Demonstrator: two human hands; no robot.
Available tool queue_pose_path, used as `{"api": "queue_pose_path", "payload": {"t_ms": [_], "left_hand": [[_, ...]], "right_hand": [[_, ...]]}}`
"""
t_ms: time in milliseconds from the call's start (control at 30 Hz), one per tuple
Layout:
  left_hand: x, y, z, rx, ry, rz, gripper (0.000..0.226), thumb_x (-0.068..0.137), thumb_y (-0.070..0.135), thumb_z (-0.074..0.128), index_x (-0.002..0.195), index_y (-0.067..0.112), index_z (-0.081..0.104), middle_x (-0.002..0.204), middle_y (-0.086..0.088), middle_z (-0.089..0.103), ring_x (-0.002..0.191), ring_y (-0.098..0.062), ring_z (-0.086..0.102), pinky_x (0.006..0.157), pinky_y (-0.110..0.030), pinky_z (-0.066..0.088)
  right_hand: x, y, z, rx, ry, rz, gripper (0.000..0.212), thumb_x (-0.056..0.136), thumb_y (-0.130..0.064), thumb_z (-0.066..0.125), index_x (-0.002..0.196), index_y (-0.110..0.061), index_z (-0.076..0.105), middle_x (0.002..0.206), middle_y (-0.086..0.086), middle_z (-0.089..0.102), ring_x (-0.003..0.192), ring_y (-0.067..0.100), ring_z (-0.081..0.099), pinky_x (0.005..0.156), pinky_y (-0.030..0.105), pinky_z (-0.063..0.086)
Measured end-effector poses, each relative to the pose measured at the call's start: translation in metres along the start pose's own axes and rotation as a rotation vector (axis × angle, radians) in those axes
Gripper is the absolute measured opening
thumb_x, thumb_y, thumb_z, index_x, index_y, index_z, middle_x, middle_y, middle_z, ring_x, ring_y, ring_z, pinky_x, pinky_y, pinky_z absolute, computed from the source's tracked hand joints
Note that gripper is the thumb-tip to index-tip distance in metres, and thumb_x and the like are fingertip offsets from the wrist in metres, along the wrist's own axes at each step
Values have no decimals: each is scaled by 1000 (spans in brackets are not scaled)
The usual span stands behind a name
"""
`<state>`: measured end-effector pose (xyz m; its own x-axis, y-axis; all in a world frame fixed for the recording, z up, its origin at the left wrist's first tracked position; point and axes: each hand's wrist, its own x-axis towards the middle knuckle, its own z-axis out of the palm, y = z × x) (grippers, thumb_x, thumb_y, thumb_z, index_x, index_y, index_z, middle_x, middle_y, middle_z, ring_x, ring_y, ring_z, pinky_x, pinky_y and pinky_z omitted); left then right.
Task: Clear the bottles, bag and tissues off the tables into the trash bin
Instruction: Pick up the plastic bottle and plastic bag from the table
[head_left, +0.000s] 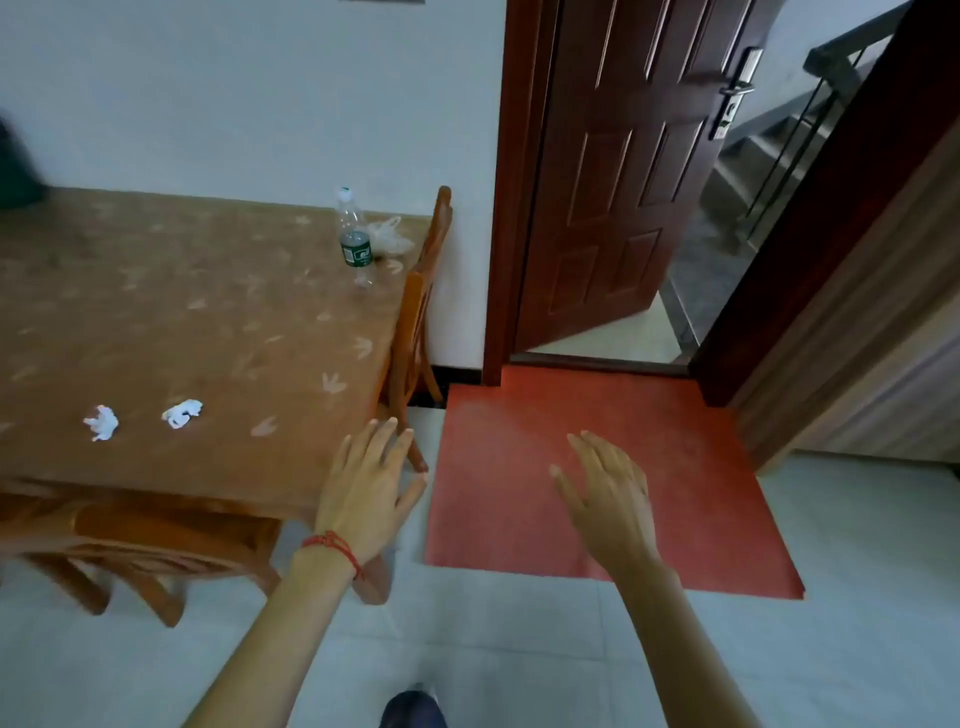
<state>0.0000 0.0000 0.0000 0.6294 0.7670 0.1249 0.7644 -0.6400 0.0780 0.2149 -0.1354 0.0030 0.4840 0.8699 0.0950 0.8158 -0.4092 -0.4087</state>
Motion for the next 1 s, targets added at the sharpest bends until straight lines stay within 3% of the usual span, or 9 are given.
{"api": "queue_pose_path", "payload": {"t_ms": [167, 333, 400, 600, 1000], "left_hand": [[48, 6, 12, -30, -16, 18, 63, 85, 50, 30, 120, 6, 60, 126, -16, 59, 118, -35, 54, 95, -51, 42], [116, 1, 26, -92, -12, 54, 80, 85, 63, 10, 135, 11, 44, 143, -11, 43, 135, -30, 35, 110, -44, 25], [146, -4, 32, -93, -14, 70, 86, 86, 64, 0, 133, 10, 47, 140, -12, 47, 133, -31, 39, 107, -46, 29], [232, -24, 38, -108, -94, 37, 84, 90, 59, 1, 121, 7, 59, 127, -14, 59, 120, -34, 53, 97, -50, 41], [363, -39, 51, -104, -105, -53, 79, 92, 56, 2, 123, 8, 58, 129, -14, 57, 122, -32, 52, 98, -48, 40]], "right_hand": [[40, 17, 10, -25, 79, 15, 70, 84, -56, 23, 131, -13, 50, 137, 8, 51, 129, 24, 43, 107, 40, 28], [102, 24, 21, -29, 127, 27, 65, 85, -53, 28, 129, -12, 53, 134, 9, 54, 125, 25, 48, 105, 41, 31], [131, 24, 25, -27, 129, 45, 64, 85, -53, 28, 127, -12, 54, 132, 9, 55, 124, 26, 50, 104, 42, 33], [217, 21, 28, -30, 130, 89, 65, 86, -54, 28, 127, -11, 55, 133, 10, 55, 124, 27, 49, 104, 42, 33], [366, 39, 31, -22, 83, 59, 65, 86, -54, 27, 130, -12, 52, 136, 9, 51, 127, 27, 45, 106, 42, 31]]}}
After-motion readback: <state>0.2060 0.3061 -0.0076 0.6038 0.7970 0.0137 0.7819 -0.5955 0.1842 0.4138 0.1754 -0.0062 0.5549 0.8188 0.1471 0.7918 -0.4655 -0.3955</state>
